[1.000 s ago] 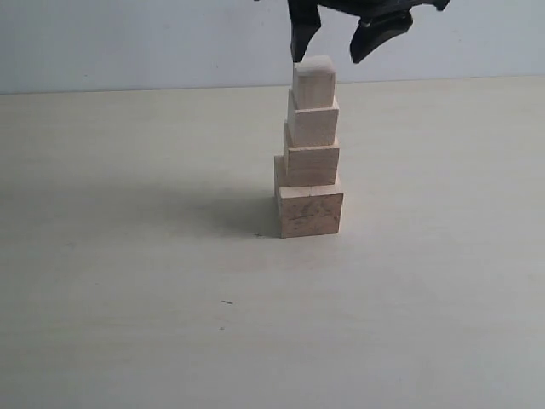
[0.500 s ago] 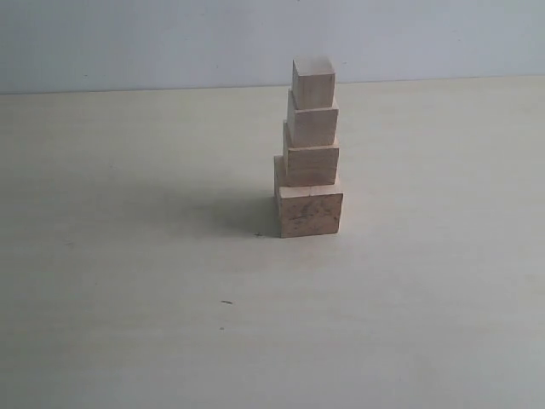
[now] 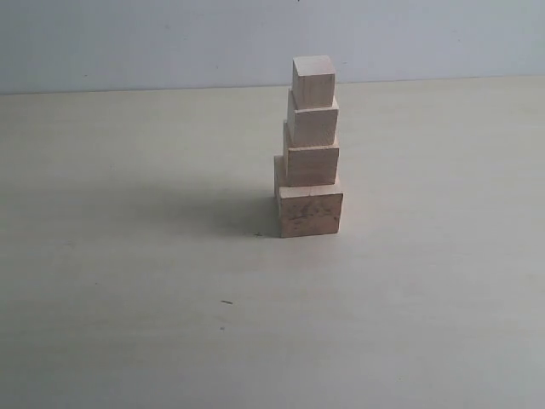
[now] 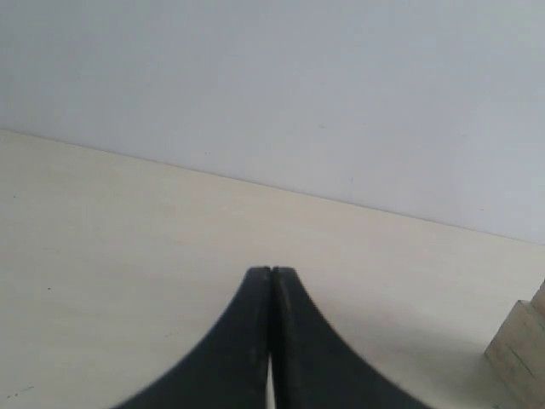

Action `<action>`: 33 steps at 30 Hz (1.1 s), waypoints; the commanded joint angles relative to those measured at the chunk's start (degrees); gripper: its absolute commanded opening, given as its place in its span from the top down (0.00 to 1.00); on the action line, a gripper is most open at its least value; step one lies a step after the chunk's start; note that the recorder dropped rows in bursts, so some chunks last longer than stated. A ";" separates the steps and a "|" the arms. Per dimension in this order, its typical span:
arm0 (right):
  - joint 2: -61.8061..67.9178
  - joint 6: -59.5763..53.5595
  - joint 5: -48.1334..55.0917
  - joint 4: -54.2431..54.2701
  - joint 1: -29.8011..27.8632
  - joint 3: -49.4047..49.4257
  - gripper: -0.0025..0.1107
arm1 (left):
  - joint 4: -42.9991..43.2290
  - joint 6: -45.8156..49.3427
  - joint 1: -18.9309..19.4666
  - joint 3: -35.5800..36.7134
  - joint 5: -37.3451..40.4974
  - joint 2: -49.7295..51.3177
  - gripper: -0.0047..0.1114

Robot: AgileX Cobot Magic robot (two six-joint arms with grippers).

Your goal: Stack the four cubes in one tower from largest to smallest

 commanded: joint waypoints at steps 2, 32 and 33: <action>-13.39 -9.84 -2.17 1.23 7.37 5.27 0.98 | 0.05 0.00 -0.22 0.23 -0.35 -0.32 0.96; -51.10 -10.53 -4.18 -8.22 8.58 36.77 0.98 | 1.15 0.00 -0.22 0.23 0.38 -0.32 0.96; -51.10 -10.53 -4.18 -8.22 8.58 36.77 0.98 | 1.15 0.00 -0.22 0.23 0.38 -0.32 0.96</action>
